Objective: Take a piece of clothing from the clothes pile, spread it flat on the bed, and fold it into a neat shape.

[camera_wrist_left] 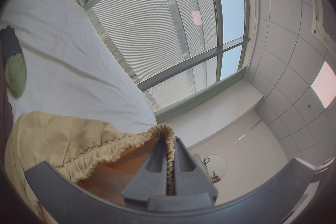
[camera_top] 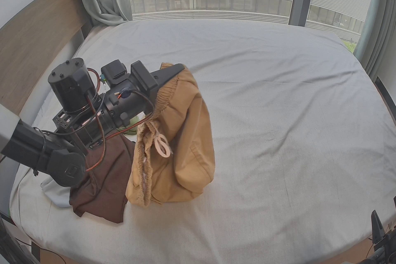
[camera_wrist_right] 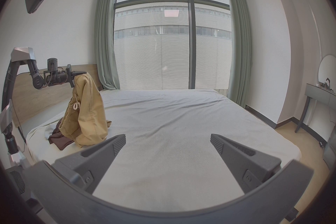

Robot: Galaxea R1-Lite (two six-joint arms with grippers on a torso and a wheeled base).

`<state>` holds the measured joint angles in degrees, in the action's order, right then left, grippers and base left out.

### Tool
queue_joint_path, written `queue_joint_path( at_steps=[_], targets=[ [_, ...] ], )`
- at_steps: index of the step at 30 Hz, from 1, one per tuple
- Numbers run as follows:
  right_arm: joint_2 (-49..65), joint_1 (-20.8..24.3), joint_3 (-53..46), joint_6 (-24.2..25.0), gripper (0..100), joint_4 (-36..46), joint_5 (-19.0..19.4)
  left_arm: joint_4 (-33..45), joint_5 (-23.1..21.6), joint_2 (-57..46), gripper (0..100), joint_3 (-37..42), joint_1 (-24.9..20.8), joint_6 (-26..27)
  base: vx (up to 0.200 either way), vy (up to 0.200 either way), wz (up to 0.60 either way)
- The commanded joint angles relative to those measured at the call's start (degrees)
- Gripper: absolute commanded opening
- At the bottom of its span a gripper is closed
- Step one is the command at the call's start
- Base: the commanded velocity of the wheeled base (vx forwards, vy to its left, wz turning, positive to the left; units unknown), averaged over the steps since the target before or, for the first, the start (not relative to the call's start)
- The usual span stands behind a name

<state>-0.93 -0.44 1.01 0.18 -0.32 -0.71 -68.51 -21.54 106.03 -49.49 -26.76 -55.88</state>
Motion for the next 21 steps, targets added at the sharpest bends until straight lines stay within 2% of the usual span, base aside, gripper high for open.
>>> queue_joint_path(
  at_steps=[1, 8, 21],
  targets=[
    [0.3, 0.0, -1.0, 0.0, 100, 0.0, 0.0, 1.2, 1.2, 0.1, 0, -2.9, -2.5, -0.9, 0.000, 0.000, 0.00],
    [0.3, 0.0, -1.0, 0.1, 100, 0.0, 0.0, 5.4, 4.1, 0.1, 0, -8.1, -6.4, -5.8, 0.000, 0.000, 0.00],
    [0.3, 0.0, -1.0, 0.0, 100, 0.0, 0.0, 14.3, 6.2, 1.5, 0, -18.1, -13.1, -10.4, 0.000, 0.000, 0.00]
  ],
)
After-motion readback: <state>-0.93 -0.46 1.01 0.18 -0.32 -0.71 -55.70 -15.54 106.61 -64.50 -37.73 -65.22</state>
